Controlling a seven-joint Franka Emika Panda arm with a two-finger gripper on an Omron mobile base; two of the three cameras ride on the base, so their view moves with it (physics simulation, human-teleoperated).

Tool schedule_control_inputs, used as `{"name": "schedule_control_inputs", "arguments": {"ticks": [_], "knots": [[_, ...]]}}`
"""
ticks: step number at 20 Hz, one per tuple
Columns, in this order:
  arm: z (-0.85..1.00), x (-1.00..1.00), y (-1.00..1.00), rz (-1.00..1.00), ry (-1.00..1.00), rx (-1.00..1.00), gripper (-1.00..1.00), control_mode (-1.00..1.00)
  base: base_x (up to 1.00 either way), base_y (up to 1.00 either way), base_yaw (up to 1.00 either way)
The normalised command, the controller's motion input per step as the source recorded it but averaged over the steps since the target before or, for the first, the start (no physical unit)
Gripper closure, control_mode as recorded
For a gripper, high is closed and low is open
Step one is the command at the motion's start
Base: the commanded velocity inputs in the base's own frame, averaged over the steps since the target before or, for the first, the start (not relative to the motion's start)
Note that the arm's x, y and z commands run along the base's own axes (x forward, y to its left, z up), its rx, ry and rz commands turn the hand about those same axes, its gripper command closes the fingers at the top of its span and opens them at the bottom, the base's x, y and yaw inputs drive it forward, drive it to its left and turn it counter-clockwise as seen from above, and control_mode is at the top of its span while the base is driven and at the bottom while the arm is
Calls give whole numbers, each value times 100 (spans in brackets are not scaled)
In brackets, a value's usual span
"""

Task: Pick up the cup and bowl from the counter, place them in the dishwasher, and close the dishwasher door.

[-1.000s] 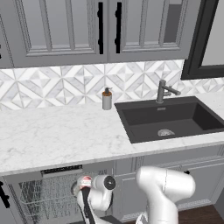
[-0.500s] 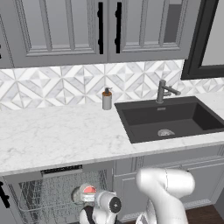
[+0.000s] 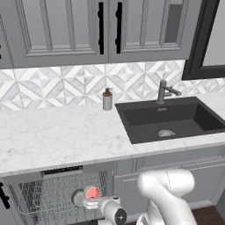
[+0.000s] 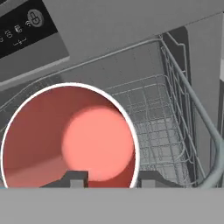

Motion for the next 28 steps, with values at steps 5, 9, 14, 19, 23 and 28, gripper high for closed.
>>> {"name": "schedule_control_inputs", "arguments": {"ticks": [5,9,14,19,23,28], "knots": [[55,0,0,0,-4,0,-100,-100,0,0,0],[58,0,6,0,0,-1,-100,-100,0,0,0],[81,-38,16,0,11,-3,-100,-100,0,0,0],[97,-100,13,1,46,-9,-100,-100,0,0,0],[73,-100,30,9,50,-24,-100,-100,0,0,0],[15,-100,52,17,18,-32,-100,-100,0,0,0]]}}
